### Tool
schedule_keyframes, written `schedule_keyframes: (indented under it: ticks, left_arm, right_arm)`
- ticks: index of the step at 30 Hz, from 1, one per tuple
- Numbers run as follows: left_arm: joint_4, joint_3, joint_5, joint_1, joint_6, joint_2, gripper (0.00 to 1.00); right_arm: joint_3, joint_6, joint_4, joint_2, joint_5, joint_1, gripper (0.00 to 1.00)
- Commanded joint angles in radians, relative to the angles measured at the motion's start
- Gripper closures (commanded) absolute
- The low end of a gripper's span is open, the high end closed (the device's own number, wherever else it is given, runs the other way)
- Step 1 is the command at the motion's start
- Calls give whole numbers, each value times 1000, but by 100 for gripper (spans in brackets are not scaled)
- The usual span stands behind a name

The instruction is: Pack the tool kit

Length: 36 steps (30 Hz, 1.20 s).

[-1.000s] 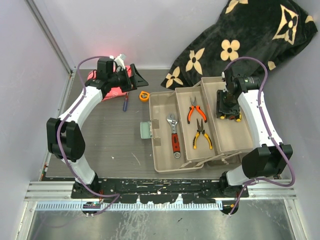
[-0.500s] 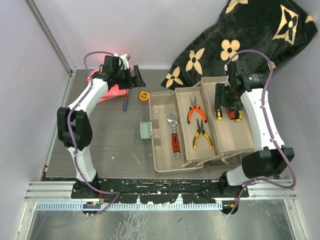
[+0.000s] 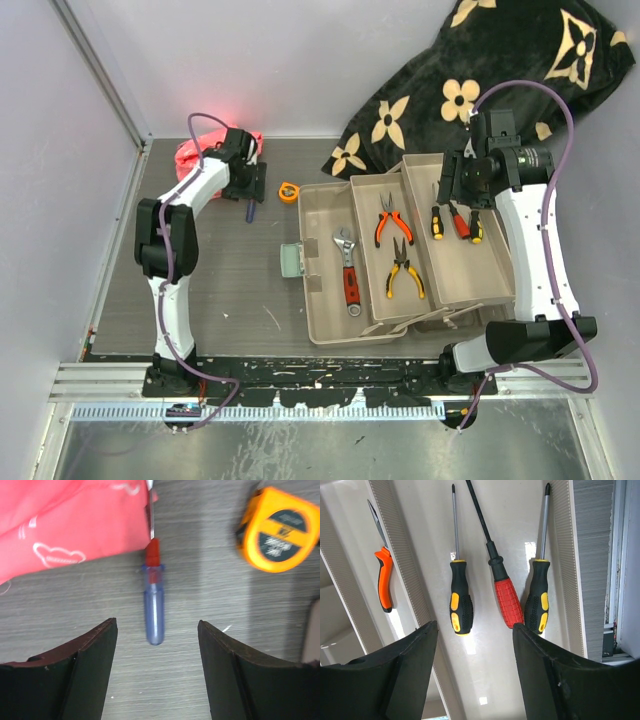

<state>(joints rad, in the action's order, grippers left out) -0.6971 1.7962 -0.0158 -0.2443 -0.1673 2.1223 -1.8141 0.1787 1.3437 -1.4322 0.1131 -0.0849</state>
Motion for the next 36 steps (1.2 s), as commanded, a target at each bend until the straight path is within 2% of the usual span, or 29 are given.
schedule_keyframes:
  ticks: [1,6,12,18,19,22,25,29,32,36]
  left_arm:
    - [-28,-30,-131,-6,57,-29,33]
    - [-7,7,-145,-6,88,22,34]
    - [-6,76,-142,-7,115,87,40]
    - [0,73,-130,-26,113,119,41]
    - [1,73,-129,-29,112,123,44]
    - [4,75,-114,-34,100,121,66]
    - [4,74,-67,-34,77,86,98]
    - [2,62,50,-31,24,-23,100]
    - [41,48,198,-24,-41,-136,100]
    - [276,-11,499,-8,-160,-324,100]
  right_arm:
    - [-34,13,-7,10,10,-2,33]
    - [-55,18,-17,-15,-17,-3,33]
    - [-35,16,-17,-4,-15,-2,33]
    - [-20,17,-10,17,-12,-2,33]
    - [-18,17,-9,20,-13,-2,33]
    - [-17,22,-9,25,-21,-3,33]
    - [-23,26,-8,32,-27,-2,33]
    - [-40,17,-7,47,-69,-3,33]
    - [-50,6,-27,63,-158,-2,33]
    - [2,21,-153,103,-406,-3,33]
